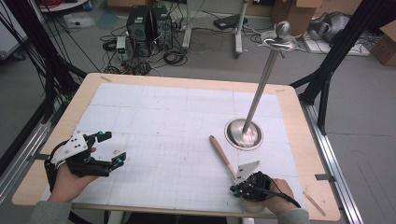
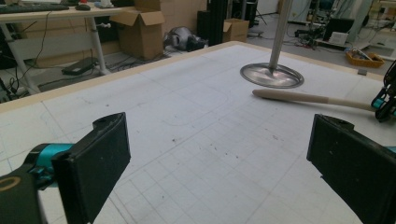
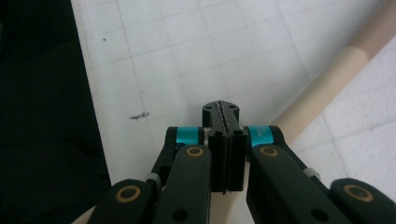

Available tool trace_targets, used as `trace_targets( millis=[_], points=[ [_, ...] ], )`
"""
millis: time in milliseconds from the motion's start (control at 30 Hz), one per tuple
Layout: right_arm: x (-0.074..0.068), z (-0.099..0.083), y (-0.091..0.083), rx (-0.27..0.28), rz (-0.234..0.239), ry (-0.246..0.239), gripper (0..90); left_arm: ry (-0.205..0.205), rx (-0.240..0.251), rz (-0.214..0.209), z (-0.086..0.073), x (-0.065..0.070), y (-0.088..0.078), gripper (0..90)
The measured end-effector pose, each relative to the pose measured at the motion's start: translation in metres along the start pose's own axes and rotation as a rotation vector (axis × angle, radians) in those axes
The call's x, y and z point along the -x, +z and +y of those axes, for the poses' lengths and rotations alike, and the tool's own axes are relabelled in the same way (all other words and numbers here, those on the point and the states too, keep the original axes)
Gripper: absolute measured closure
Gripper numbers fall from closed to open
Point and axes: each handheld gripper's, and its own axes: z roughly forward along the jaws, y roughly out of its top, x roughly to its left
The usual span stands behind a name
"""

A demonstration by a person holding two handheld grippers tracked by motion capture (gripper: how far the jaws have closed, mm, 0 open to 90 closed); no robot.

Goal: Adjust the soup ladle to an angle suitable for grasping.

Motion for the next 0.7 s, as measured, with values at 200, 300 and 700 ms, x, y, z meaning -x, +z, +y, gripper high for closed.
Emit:
trace_targets(
  millis=[200,300,700],
  points=[
    [0.003,-0.002,0.0,0.016,0.022,0.018,90.0,0.007,-0.006,-0.003,0.0,0.002,0.001,6.4],
    [0.004,-0.002,0.0,0.023,0.039,0.024,90.0,0.012,0.0,0.002,0.001,0.002,0.0,6.4],
    [0.007,0.016,-0.005,0.112,0.047,0.024,90.0,0.003,0.014,0.014,0.0,0.0,-0.007,6.4]
  ],
)
